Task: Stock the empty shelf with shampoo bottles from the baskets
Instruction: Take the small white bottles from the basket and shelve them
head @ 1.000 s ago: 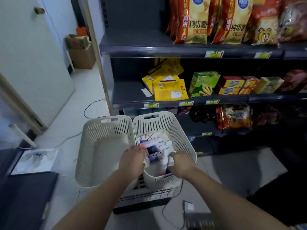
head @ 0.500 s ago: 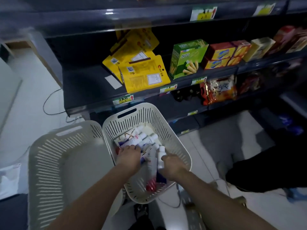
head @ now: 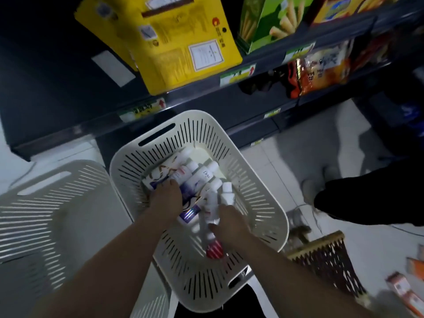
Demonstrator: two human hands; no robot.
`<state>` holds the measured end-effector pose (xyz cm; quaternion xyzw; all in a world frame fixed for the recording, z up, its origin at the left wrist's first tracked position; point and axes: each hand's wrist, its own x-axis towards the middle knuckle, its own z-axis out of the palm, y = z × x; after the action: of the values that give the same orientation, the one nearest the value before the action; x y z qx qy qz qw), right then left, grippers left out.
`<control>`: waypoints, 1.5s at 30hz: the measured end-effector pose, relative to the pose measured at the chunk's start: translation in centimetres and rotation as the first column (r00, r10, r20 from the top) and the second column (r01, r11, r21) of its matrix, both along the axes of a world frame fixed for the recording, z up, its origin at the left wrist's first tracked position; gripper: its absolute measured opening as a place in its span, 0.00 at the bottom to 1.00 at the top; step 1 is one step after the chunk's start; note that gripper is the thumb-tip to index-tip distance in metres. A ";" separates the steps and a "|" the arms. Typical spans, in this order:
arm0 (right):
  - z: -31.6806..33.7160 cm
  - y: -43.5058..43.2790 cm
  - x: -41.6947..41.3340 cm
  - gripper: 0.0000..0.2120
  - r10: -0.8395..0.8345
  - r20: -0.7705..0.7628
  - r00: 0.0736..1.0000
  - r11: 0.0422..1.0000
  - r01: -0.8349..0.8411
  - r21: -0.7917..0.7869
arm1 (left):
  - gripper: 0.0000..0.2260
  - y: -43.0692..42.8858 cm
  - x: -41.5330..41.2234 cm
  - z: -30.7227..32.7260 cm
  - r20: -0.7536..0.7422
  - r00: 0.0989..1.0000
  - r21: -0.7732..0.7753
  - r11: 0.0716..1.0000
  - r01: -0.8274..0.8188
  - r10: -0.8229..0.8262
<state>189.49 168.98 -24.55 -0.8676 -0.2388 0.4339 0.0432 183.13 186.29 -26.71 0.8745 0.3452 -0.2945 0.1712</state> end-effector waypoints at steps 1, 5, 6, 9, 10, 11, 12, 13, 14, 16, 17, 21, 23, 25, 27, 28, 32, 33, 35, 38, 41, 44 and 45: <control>-0.7 0.3 -0.1 0.29 -0.041 0.009 0.999 0.999 0.041 0.014 | 0.28 0.2 0.0 -0.7 -0.008 1.000 -0.013 1.000 -0.015 0.015; -3.0 1.5 -0.6 0.37 -0.241 -0.004 0.971 0.968 0.240 0.071 | 0.31 0.8 1.0 -2.5 -0.018 0.997 -0.050 0.996 -0.076 0.075; -3.6 1.8 -0.6 0.32 -0.284 -0.003 0.959 0.957 0.284 0.067 | 0.28 1.1 1.4 -2.8 -0.007 0.994 -0.067 0.992 -0.110 0.110; -4.9 2.5 -0.9 0.09 -0.357 0.016 0.934 0.934 0.357 0.004 | 0.26 1.8 2.0 -3.6 -0.015 0.981 -0.141 0.971 -0.195 0.195; -5.4 2.6 -1.0 0.05 -0.387 0.010 0.922 0.922 0.387 -0.001 | 0.28 2.0 2.1 -4.1 -0.002 0.976 -0.162 0.963 -0.217 0.220; -5.7 2.7 -1.1 0.04 -0.409 0.004 0.913 0.913 0.409 0.003 | 0.31 2.1 2.1 -4.4 0.000 0.969 -0.172 0.955 -0.243 0.247; -5.8 2.7 -1.2 0.03 -0.435 -0.003 0.900 0.900 0.435 0.023 | 0.35 2.2 2.1 -4.7 0.008 0.964 -0.176 0.950 -0.259 0.264; -5.9 2.6 -1.1 0.02 -0.458 -0.015 0.889 0.888 0.458 0.031 | 0.39 2.3 2.2 -4.5 0.004 0.962 -0.176 0.948 -0.267 0.272; -5.8 2.5 -1.1 0.04 -0.473 -0.042 0.880 0.879 0.475 0.043 | 0.41 2.3 2.0 -4.5 0.002 0.963 -0.190 0.945 -0.265 0.270; -5.7 2.1 -1.0 0.13 -0.495 -0.118 0.861 0.859 0.505 0.079 | 0.40 2.1 1.9 -4.4 -0.014 0.948 -0.286 0.908 -0.307 0.317; -5.2 2.0 -0.6 0.17 -0.520 -0.138 0.843 0.841 0.534 0.091 | 0.39 1.8 1.9 -4.4 -0.046 0.925 -0.354 0.860 -0.368 0.377; -5.0 1.3 0.1 0.04 -0.575 -0.257 0.777 0.781 0.614 0.110 | 0.41 1.7 2.3 -4.6 -0.111 0.802 -0.524 0.651 -0.549 0.587; -6.5 1.1 0.1 0.11 -0.604 -0.301 0.738 0.750 0.654 0.099 | 0.41 1.9 2.4 -4.6 -0.129 0.789 -0.522 0.635 -0.569 0.601; -8.6 0.8 0.2 0.23 -0.652 -0.390 0.651 0.679 0.730 0.083 | 0.37 1.6 2.3 -4.4 -0.167 0.762 -0.565 0.572 -0.594 0.626; -6.0 1.9 0.8 0.30 -0.708 -0.463 0.532 0.578 0.814 0.051 | 0.31 0.7 2.3 -3.7 -0.228 0.692 -0.658 0.416 -0.628 0.685; -5.2 2.3 1.1 0.30 -0.729 -0.483 0.485 0.535 0.844 0.040 | 0.27 0.3 2.5 -3.6 -0.235 0.671 -0.699 0.357 -0.620 0.704; -2.9 2.0 2.4 0.26 -0.719 -0.593 0.362 0.383 0.919 0.097 | 0.27 -0.3 2.5 -2.3 -0.255 0.608 -0.747 0.246 -0.617 0.751; -2.0 2.0 2.7 0.23 -0.706 -0.615 0.351 0.364 0.925 0.110 | 0.27 -0.4 2.3 -1.5 -0.297 0.575 -0.761 0.175 -0.624 0.762; -0.4 1.8 3.3 0.18 -0.680 -0.659 0.320 0.329 0.937 0.115 | 0.20 -0.6 1.8 0.0 -0.324 0.520 -0.803 0.061 -0.593 0.790; 1.5 1.3 3.6 0.19 -0.636 -0.746 0.198 0.229 0.972 0.063 | 0.16 -1.4 0.8 2.6 -0.322 0.469 -0.856 -0.042 -0.515 0.822; 2.8 0.8 3.4 0.30 -0.630 -0.773 0.079 0.140 0.990 -0.013 | 0.24 -2.1 -0.4 5.4 -0.302 0.388 -0.899 -0.125 -0.420 0.871; 3.7 0.8 3.2 0.39 -0.662 -0.747 0.051 0.133 0.990 -0.051 | 0.25 -3.2 -1.9 8.4 -0.310 0.261 -0.912 -0.209 -0.353 0.914; 4.1 0.9 3.2 0.37 -0.660 -0.750 0.043 0.136 0.989 -0.063 | 0.25 -3.7 -2.5 9.3 -0.311 0.215 -0.914 -0.229 -0.334 0.926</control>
<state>192.71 169.89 -20.44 -0.5796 0.2717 0.4943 0.5881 180.68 182.55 -17.38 0.2800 0.4793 -0.0178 0.8316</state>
